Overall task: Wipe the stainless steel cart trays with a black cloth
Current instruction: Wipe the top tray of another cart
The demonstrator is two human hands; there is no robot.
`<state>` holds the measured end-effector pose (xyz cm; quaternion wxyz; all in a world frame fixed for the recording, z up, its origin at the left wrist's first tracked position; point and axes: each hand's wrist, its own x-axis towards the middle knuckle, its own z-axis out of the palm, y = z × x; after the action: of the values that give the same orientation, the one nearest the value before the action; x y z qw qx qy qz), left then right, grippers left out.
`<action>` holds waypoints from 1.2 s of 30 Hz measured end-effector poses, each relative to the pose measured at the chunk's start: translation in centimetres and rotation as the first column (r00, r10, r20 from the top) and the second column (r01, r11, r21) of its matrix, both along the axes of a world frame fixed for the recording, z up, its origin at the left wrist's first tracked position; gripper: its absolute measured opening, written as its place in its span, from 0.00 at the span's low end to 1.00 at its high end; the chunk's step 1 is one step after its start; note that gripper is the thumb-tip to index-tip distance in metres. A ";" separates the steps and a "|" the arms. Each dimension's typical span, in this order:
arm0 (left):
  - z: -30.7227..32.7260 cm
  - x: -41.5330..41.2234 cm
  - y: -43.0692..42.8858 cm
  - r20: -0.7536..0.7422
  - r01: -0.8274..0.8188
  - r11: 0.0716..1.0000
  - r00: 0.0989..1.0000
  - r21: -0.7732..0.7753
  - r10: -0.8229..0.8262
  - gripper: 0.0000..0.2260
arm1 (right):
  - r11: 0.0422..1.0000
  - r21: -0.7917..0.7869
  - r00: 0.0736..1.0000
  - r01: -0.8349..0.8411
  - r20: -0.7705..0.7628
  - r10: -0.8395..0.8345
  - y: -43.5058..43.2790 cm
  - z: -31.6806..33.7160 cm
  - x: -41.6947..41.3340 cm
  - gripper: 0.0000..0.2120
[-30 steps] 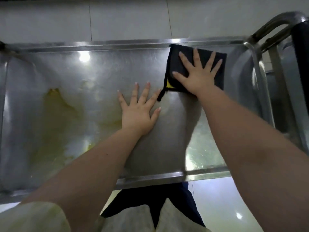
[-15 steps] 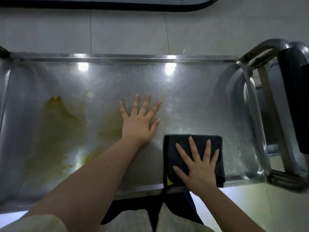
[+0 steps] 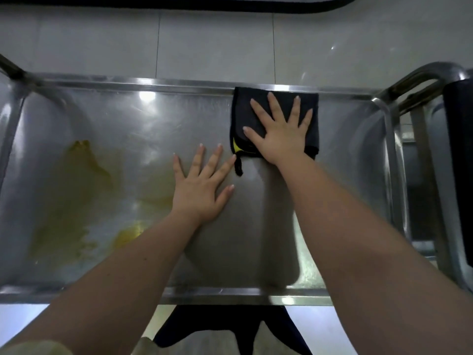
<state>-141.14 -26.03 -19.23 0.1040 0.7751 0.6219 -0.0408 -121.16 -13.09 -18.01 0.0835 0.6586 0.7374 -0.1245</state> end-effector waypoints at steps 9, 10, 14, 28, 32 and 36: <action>0.3 1.3 0.5 0.007 -0.017 1.000 1.000 -0.016 0.017 0.28 | 0.974 0.009 0.973 0.224 0.051 -0.225 0.4 0.8 17.0 0.36; 0.3 1.5 0.5 0.003 -0.019 1.000 1.000 -0.014 0.019 0.28 | 0.966 0.017 0.964 0.257 0.058 -0.258 0.4 0.7 16.9 0.36; 0.1 1.7 0.6 -0.024 -0.010 1.000 1.000 0.000 0.010 0.28 | 0.943 0.011 0.943 0.332 0.021 -0.332 1.1 0.5 11.3 0.37; -0.4 1.0 0.4 -0.067 -0.247 0.969 0.967 -0.025 0.245 0.39 | 0.992 0.056 0.993 -0.113 -0.011 0.113 1.2 0.0 8.5 0.36; -0.4 1.5 0.7 -0.062 -0.238 0.971 0.970 -0.019 0.237 0.39 | 0.988 0.058 0.990 0.143 0.003 -0.143 0.9 0.2 18.2 0.37; -0.3 1.9 0.9 -0.070 -0.229 0.973 0.972 -0.034 0.226 0.39 | 0.964 0.021 0.963 0.266 0.035 -0.266 0.2 0.1 17.6 0.38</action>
<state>-139.22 -25.15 -19.49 0.1036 0.6947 0.7086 -0.0669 -103.53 -12.86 -17.89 0.0748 0.7544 0.6416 -0.1163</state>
